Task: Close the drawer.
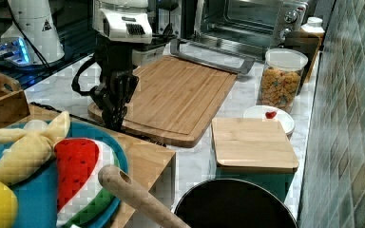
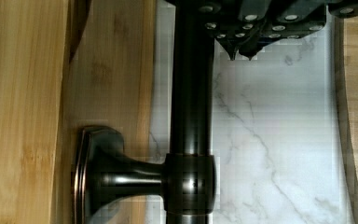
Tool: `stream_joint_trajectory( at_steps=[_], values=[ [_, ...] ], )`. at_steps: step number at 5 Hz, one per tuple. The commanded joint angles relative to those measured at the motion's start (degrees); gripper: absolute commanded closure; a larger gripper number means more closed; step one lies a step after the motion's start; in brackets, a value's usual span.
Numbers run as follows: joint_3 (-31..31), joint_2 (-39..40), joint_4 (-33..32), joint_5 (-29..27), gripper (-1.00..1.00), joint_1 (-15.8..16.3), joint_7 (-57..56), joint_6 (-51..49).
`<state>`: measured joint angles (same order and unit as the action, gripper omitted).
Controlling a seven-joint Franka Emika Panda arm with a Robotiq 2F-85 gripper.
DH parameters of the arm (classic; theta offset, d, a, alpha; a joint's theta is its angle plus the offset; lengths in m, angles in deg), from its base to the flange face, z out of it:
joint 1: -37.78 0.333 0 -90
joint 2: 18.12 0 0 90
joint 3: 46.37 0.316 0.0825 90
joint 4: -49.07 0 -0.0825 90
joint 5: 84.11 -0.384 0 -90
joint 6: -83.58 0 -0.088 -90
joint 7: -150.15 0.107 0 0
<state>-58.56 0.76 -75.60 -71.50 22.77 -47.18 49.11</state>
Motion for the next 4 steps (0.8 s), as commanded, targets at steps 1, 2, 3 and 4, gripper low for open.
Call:
stream_joint_trajectory(
  at_steps=[1,2,3,4],
  values=[
    [-9.2,-0.1,8.6,1.9,1.0,-6.8,-0.4,3.7],
    [-9.2,-0.1,8.7,1.9,1.0,-6.7,-0.4,3.7],
    [-9.4,-0.1,8.7,1.8,1.0,-6.6,-0.5,3.7],
    [-9.7,-0.1,8.6,1.6,1.0,-6.3,-0.6,3.8]
  ],
)
